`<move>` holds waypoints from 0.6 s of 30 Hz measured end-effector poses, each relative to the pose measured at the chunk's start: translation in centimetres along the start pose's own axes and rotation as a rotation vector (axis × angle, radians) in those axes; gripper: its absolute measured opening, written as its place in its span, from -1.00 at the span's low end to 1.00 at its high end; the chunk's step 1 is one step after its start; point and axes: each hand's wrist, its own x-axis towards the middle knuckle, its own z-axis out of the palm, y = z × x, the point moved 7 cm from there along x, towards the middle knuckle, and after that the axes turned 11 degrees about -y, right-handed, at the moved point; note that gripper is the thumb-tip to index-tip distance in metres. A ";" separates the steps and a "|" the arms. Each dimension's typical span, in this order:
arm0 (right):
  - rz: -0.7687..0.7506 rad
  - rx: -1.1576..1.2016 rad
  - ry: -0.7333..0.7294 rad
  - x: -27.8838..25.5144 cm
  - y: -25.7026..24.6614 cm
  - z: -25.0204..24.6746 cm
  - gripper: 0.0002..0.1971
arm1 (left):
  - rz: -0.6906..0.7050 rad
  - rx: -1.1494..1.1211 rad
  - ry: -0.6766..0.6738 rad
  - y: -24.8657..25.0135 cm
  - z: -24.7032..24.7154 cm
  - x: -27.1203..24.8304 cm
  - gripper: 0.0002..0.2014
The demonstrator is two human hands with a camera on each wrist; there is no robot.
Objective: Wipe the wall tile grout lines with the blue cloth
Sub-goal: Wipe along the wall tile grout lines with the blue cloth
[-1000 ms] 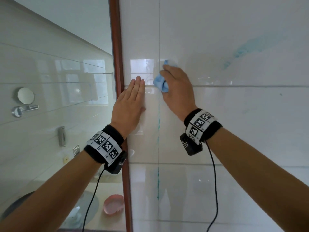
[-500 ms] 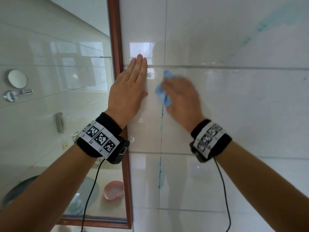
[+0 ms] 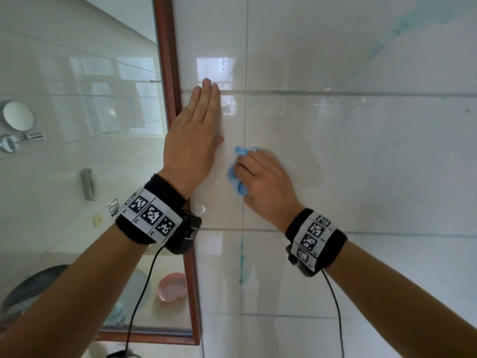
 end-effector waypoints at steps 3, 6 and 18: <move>0.087 0.064 0.105 3.8 3.2 -3.7 -0.80 | 0.010 -0.017 0.006 0.1 0.1 0.0 -0.13; 0.211 0.024 0.257 7.6 6.1 -7.1 -0.82 | -0.002 0.003 0.008 0.0 0.2 -0.1 -0.14; -0.032 -0.013 0.015 -2.0 -1.2 1.7 -0.77 | 0.039 -0.053 0.033 0.3 0.6 -0.7 -0.22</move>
